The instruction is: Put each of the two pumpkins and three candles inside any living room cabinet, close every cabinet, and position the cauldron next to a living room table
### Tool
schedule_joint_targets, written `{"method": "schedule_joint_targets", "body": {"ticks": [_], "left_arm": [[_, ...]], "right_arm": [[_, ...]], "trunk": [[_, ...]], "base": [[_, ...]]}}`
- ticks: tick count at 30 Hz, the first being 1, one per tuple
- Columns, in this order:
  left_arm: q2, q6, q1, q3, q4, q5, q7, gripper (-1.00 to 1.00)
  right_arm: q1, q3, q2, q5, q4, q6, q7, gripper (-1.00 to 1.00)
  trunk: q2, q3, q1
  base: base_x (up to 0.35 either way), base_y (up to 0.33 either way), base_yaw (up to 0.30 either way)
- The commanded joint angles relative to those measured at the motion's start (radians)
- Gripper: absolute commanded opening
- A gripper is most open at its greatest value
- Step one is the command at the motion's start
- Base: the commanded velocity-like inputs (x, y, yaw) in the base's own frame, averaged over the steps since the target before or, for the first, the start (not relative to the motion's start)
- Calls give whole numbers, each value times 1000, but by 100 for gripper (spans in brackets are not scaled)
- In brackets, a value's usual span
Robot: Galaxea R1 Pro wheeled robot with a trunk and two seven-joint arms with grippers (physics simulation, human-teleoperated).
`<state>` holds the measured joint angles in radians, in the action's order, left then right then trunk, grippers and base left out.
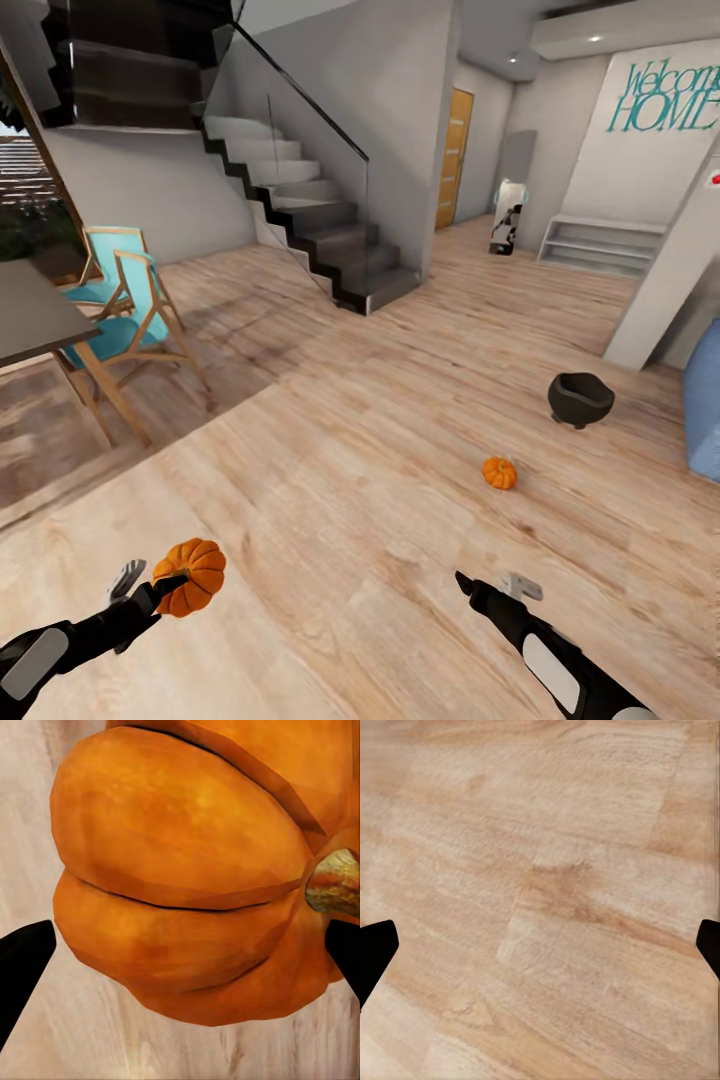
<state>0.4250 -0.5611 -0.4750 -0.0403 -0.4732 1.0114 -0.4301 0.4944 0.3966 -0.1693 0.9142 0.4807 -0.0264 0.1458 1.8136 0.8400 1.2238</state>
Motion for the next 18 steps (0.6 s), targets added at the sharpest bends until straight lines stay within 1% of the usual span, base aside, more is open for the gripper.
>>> {"method": "schedule_joint_targets", "body": {"ticks": [1, 18], "left_arm": [[1, -5, -1, -3, -1, 15, 1, -100], [1, -2, -1, -4, -1, 15, 2, -100]], "right_arm": [[1, 7, -1, 10, -1, -3, 1, 100], [1, 7, -1, 11, -1, -3, 0, 100]], "trunk": [[0, 2, 0], [0, 15, 0]], "base": [[342, 0, -235], [342, 0, -236]]}}
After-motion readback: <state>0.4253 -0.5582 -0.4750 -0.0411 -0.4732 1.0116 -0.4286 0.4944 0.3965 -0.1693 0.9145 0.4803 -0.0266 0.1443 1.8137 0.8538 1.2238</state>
